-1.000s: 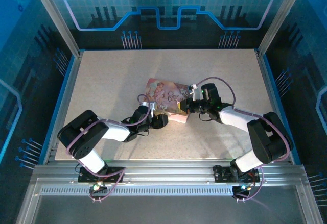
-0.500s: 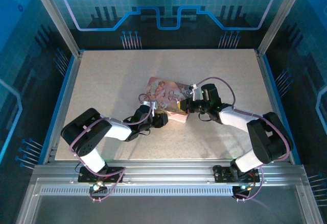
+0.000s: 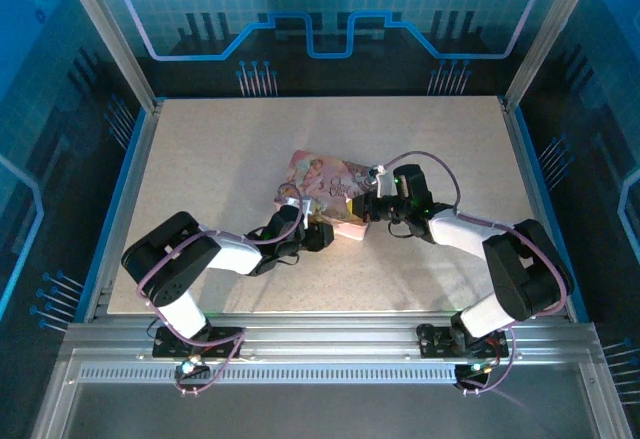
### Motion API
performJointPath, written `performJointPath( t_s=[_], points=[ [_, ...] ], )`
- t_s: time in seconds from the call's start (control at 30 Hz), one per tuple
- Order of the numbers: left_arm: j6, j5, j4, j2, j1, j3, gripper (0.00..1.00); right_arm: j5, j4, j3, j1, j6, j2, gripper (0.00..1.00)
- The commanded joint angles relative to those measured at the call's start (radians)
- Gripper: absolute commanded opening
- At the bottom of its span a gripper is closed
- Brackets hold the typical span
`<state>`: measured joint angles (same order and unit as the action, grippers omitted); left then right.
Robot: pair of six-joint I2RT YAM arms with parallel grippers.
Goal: Unlock a padlock with a key
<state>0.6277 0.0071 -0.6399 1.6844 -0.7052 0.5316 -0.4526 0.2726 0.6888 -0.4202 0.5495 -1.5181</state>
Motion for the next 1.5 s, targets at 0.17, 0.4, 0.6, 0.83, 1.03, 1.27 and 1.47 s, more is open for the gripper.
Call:
performJointPath(
  t_s=[0.17,0.4,0.6,0.83,1.03,1.27,1.47],
  points=[
    [0.011,-0.042,-0.03,-0.002,-0.007,0.039,0.37,0.02,-0.088,-0.034,-0.027,0.011,-0.034,0.03],
    [0.023,-0.041,-0.033,-0.014,-0.006,0.036,0.25,0.019,-0.085,-0.028,-0.031,-0.009,-0.014,0.03],
    [0.042,-0.026,-0.033,-0.036,-0.006,0.024,0.22,0.031,-0.122,0.013,-0.032,-0.064,0.053,0.02],
    [0.071,0.009,0.013,-0.081,-0.006,0.025,0.2,0.157,-0.162,-0.05,-0.082,-0.133,0.227,0.01],
    [0.103,0.048,0.074,-0.129,-0.004,0.041,0.19,0.305,-0.154,-0.146,-0.203,-0.176,0.325,0.01],
    [0.165,0.082,0.127,-0.181,-0.006,0.059,0.16,0.448,-0.018,-0.272,-0.331,-0.193,0.358,0.01],
    [0.2,0.107,0.162,-0.208,-0.014,0.082,0.13,0.516,0.067,-0.311,-0.398,-0.248,0.303,0.01]
  ],
)
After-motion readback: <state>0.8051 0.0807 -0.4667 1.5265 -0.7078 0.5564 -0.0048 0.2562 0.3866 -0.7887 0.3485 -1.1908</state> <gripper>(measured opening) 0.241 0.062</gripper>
